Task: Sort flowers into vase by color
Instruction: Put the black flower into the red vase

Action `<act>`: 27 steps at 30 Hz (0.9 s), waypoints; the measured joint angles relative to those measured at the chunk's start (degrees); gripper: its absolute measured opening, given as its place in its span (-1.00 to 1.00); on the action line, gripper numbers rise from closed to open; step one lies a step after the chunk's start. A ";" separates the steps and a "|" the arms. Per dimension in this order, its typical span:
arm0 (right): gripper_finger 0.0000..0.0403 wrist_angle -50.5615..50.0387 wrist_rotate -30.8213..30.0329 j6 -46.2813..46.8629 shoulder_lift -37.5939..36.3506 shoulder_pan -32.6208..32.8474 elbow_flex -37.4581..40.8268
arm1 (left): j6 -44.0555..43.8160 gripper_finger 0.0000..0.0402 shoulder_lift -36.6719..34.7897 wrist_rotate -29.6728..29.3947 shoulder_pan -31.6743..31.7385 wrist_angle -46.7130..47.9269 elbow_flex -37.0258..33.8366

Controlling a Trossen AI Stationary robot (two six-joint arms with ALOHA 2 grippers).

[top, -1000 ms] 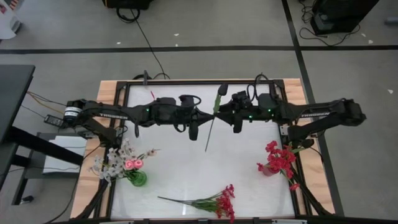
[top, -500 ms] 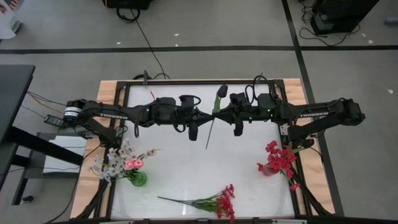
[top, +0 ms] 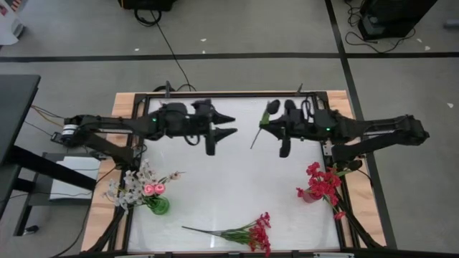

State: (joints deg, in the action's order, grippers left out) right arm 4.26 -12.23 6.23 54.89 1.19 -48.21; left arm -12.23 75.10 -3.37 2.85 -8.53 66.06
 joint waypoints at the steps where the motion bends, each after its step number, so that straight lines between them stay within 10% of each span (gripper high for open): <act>1: -0.94 -1.14 -0.09 -1.39 -1.24 0.31 0.00 | 0.04 0.06 -1.27 -0.43 0.29 0.94 0.03; 23: -0.94 -9.82 2.83 -2.01 -20.11 1.45 -0.02 | 1.05 0.09 -5.39 -1.57 1.60 4.87 0.01; 27: -0.94 -16.61 -4.08 -3.27 -24.90 1.43 -0.08 | 1.05 0.09 -5.37 -1.56 1.60 4.94 0.01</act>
State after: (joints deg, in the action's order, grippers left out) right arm -12.35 -16.31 2.96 30.00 2.61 -48.28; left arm -11.18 69.73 -4.93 4.45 -3.59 66.06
